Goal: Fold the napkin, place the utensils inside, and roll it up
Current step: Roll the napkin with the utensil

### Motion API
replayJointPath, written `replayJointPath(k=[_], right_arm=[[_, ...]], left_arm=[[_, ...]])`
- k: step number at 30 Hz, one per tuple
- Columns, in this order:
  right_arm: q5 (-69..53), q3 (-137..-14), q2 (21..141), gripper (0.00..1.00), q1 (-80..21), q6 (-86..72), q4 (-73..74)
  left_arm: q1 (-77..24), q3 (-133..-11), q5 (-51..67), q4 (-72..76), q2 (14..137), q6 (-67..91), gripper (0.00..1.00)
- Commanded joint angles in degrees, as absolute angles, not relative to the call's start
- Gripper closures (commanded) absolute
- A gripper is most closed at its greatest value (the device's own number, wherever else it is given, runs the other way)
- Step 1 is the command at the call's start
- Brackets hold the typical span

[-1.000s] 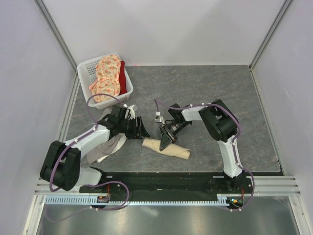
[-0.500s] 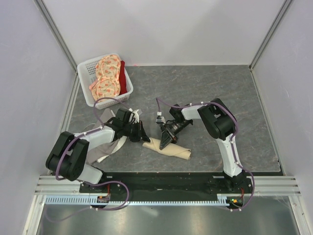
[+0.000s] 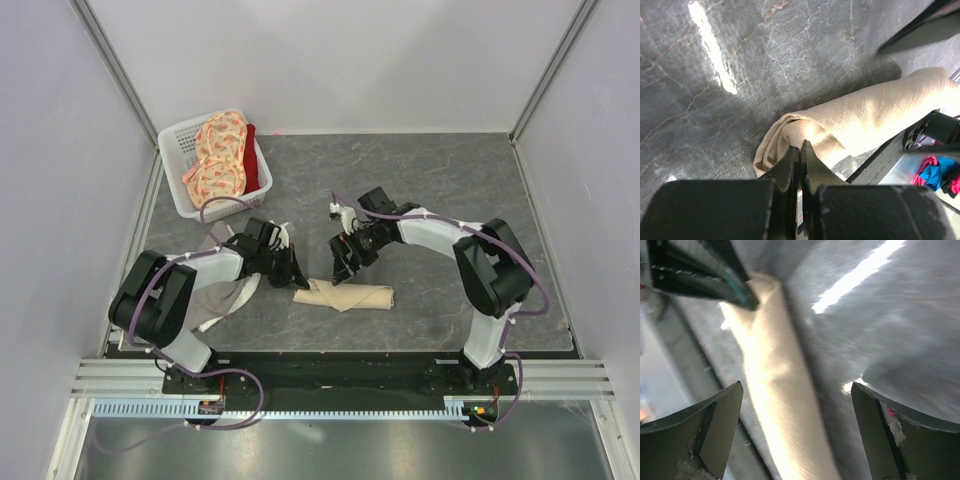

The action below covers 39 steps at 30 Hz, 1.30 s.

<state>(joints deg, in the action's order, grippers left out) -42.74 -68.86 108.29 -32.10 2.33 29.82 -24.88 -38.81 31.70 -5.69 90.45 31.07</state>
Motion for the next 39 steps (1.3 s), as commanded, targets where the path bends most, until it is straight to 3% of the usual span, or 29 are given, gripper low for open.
replayJointPath(k=[1,2,5,6,14,15,20,32,39], right_arm=[[-27.4,-64.2,99.2,0.02,-31.7,1.8,19.1],[-25.0,-62.2,98.1,0.02,-31.7,0.6,17.9],[-20.8,-58.4,94.1,0.02,-31.7,-2.4,13.8],[-19.6,-57.3,91.9,0.02,-31.7,-3.2,11.4],[-9.3,-46.4,79.0,0.02,-30.7,-8.7,3.4],[-8.1,-45.6,76.8,0.02,-30.5,-9.3,2.9],[-2.5,-40.8,70.1,0.02,-28.5,-11.0,2.5],[15.9,-27.9,41.7,0.02,-27.4,-12.1,0.5],[17.1,-25.9,38.5,0.02,-27.4,-11.9,2.3]], left_arm=[[-25.0,-40.8,30.4,-7.5,91.9,31.3,0.95],[-25.0,-40.9,30.3,-7.6,91.8,31.4,0.92],[-25.0,-41.0,29.0,-7.9,89.8,31.6,0.68],[-25.0,-41.1,28.4,-8.3,89.2,31.4,0.55],[-22.9,-42.6,21.7,-14.5,81.2,30.1,0.19],[-22.2,-42.9,21.2,-14.9,80.4,29.8,0.11],[-20.4,-43.3,17.2,-18.9,74.1,27.2,0.06],[-18.4,-47.8,7.9,-21.0,51.9,17.9,0.0],[-18.4,-46.1,4.5,-20.9,49.7,17.1,0.0]])
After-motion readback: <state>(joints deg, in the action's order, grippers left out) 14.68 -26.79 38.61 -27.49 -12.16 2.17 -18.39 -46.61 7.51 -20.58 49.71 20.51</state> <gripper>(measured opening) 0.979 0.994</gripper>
